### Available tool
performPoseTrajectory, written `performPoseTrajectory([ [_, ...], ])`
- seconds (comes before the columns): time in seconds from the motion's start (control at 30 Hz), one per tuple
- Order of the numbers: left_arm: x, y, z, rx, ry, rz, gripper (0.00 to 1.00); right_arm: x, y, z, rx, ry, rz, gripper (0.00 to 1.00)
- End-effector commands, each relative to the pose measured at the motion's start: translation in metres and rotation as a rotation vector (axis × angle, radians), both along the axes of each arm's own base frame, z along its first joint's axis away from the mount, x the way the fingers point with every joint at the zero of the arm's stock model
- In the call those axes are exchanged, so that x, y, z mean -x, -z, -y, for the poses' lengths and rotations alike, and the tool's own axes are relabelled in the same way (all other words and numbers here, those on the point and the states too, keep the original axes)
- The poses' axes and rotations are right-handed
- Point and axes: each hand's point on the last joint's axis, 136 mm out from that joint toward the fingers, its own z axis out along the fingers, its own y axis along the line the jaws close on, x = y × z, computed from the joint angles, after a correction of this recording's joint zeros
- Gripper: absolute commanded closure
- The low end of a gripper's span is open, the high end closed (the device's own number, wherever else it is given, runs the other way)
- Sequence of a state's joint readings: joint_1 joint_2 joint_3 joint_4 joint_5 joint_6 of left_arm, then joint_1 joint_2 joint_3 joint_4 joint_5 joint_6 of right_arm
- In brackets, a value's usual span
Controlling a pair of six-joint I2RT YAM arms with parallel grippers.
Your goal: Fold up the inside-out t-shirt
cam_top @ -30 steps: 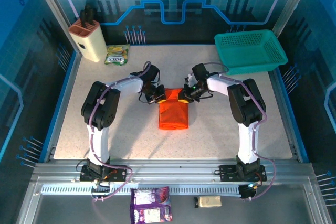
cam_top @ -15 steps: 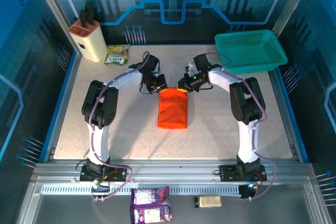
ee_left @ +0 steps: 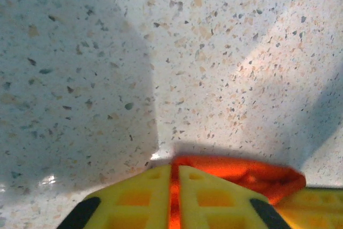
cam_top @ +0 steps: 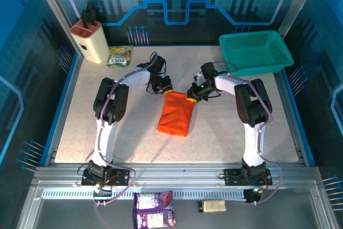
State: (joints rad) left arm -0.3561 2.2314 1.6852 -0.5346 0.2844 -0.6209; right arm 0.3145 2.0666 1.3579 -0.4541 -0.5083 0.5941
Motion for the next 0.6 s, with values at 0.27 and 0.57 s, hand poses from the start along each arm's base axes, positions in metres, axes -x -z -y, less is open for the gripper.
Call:
performPoseTrajectory([
  [0.27, 0.021, -0.104, -0.004, 0.082, 0.028, 0.177, 0.76, 0.116, -0.014, -0.026, -0.024, -0.062, -0.091, 0.88],
  [0.57, 0.096, -0.087, -0.017, 0.06, 0.028, 0.096, 0.77, 0.092, -0.061, -0.04, -0.106, -0.147, 0.045, 0.86],
])
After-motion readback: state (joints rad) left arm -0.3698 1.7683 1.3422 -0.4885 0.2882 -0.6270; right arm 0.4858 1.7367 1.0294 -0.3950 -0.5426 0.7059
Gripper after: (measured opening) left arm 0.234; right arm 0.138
